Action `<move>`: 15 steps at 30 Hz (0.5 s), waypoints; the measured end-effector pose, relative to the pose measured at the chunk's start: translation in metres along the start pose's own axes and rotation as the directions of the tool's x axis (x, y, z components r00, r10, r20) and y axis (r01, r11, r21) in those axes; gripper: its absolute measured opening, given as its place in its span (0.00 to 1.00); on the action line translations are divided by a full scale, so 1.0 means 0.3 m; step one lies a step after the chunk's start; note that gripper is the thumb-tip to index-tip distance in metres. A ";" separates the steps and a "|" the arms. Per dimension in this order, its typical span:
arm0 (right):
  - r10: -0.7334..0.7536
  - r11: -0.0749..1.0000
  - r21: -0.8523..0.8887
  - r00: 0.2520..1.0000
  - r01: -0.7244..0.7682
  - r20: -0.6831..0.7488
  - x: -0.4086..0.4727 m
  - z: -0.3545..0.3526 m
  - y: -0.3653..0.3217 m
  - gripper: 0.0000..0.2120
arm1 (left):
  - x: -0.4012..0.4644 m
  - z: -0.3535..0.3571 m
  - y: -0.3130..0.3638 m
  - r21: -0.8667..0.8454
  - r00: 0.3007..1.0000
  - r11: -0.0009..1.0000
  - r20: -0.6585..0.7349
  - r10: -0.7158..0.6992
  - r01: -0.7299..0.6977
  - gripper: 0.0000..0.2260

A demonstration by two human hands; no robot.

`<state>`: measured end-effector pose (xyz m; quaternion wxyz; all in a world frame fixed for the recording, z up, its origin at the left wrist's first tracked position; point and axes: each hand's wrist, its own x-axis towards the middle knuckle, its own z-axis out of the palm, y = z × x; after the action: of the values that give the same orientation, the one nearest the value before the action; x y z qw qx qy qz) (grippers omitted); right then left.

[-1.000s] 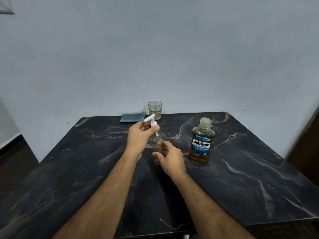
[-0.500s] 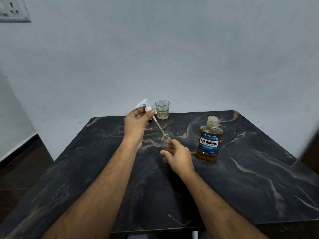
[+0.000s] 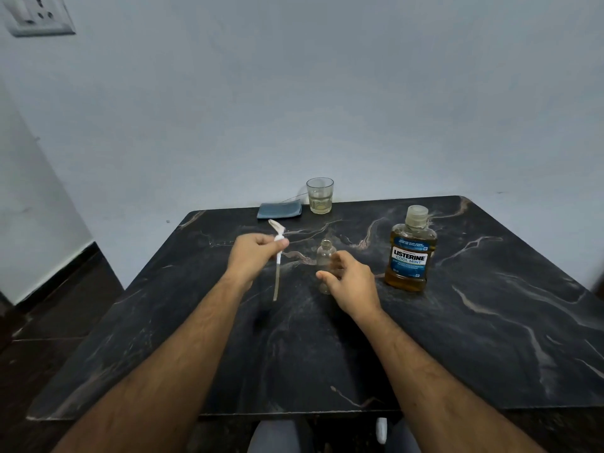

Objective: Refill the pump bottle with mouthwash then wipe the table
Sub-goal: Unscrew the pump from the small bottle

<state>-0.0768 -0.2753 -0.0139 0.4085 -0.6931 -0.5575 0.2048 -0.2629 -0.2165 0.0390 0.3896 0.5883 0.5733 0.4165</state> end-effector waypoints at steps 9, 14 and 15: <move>-0.014 1.000 -0.006 1.000 0.014 -0.016 -0.004 0.006 0.002 0.23 | -0.043 0.062 -0.113 0.450 0.981 0.873 -0.042 -0.189 0.187 0.14; -0.012 1.000 -0.018 1.000 0.012 -0.015 0.002 0.008 0.007 0.23 | -0.051 0.079 -0.126 0.565 0.982 0.804 -0.062 -0.180 0.183 0.14; -0.011 1.000 -0.016 1.000 0.011 -0.018 0.003 0.008 0.008 0.23 | -0.052 0.080 -0.125 0.578 0.981 0.795 -0.064 -0.181 0.185 0.14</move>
<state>-0.0769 -0.2737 -0.0171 0.4090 -0.6951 -0.5592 0.1921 -0.2534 -0.2303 -0.0050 0.2280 0.6198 0.7281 0.1837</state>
